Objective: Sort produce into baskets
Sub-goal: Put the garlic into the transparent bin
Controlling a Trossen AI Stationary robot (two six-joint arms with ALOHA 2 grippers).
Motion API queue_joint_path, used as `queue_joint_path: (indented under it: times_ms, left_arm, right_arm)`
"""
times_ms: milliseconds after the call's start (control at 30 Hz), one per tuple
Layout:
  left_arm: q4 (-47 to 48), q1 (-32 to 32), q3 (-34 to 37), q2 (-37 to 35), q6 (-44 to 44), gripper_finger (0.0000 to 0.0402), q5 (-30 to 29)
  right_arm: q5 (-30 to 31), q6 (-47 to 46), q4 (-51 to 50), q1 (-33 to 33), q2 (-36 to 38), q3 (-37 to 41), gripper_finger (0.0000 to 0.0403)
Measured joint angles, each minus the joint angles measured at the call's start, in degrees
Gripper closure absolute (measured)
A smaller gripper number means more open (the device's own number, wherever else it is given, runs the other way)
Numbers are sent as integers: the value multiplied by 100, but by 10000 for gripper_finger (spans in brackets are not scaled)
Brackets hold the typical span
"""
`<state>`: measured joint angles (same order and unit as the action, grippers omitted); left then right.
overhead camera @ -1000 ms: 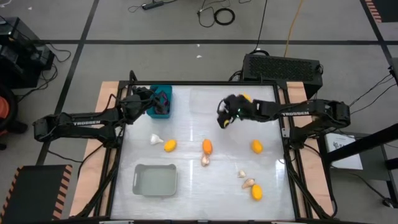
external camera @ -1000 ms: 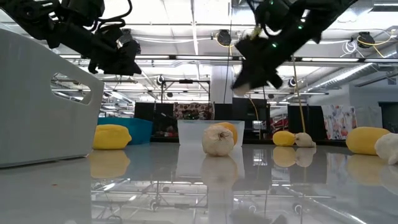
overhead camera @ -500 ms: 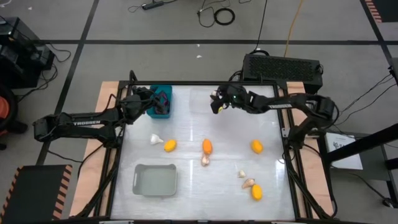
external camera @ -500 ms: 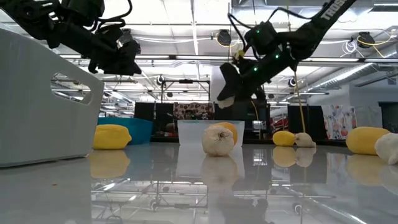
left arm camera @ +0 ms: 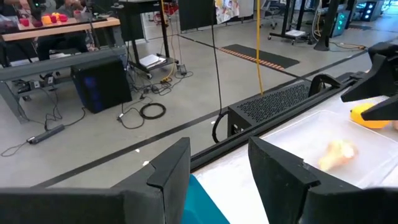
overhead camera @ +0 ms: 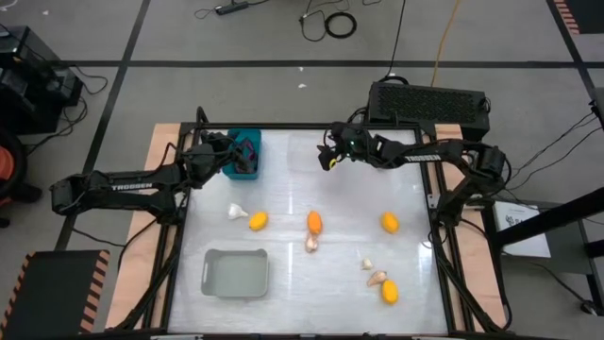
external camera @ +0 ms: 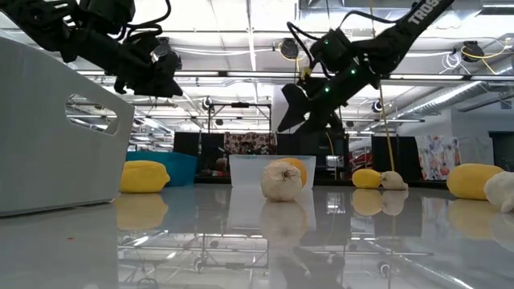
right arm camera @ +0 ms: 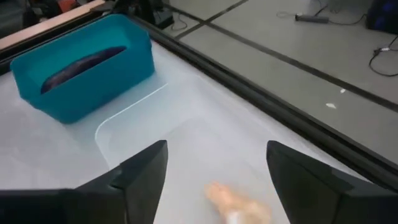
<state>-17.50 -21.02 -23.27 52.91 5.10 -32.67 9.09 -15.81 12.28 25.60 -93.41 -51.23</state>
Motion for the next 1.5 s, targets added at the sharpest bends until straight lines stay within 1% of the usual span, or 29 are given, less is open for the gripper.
queue_joint_path:
  times_ms: [100,200,267,300,367,500,567,600,633,667,700,800,867,933,1133,1267,1333,1500]
  left_arm:
    - [1,-2,0,0,0,230,69]
    - [3,-1,0,2,-5,230,156]
    - [18,-2,0,2,-115,230,328]
    - [42,-7,0,0,-173,230,507]
    - [128,1,0,1,-286,230,1061]
    - [386,11,0,2,-295,230,2882]
    - [469,22,-29,-3,-340,230,3934]
    - [563,51,-94,-16,-370,230,4354]
    - [718,100,-218,-28,-356,230,4674]
    - [929,168,-363,-43,-290,230,4859]
    - [1297,240,-555,-48,-263,230,4939]
    - [2763,499,-1137,10,-256,230,4924]
    - [3336,706,-1441,166,-243,230,4850]
    - [3792,924,-1596,340,-245,230,4680]
    - [4391,1354,-1617,1143,-259,230,4597]
    - [4639,1397,-1617,1673,-406,230,4544]
    - [4817,1397,-1617,1897,-432,230,4405]
    - [5191,1401,-1617,2342,-554,230,4259]
  right_arm:
    - [-615,0,-563,-84,3,-322,129]
    - [-1344,0,-1399,-245,5,-681,129]
    - [-1648,-1,-2048,-416,7,-920,130]
    - [-1736,-2,-2389,-525,7,-1029,131]
    - [-1823,-2,-2955,-804,12,-1166,131]
    - [-1799,27,-3600,-1572,13,-1173,131]
    - [-1617,109,-3584,-2019,13,-1108,131]
    - [-1505,171,-3514,-2234,13,-1055,131]
    - [-1355,208,-3435,-2435,13,-994,131]
    - [-1188,241,-3314,-2621,13,-925,131]
    - [-1018,261,-3183,-2787,13,-869,131]
    - [-474,306,-2798,-3176,13,-657,131]
    - [-197,324,-2622,-3349,13,-512,131]
    - [-66,344,-2427,-3460,13,-376,131]
    - [-2,318,-2299,-3510,12,-170,131]
    - [-3,310,-2294,-3510,11,-150,131]
    - [-3,310,-2294,-3510,12,-150,131]
    - [-5,323,-2294,-3510,11,-150,131]
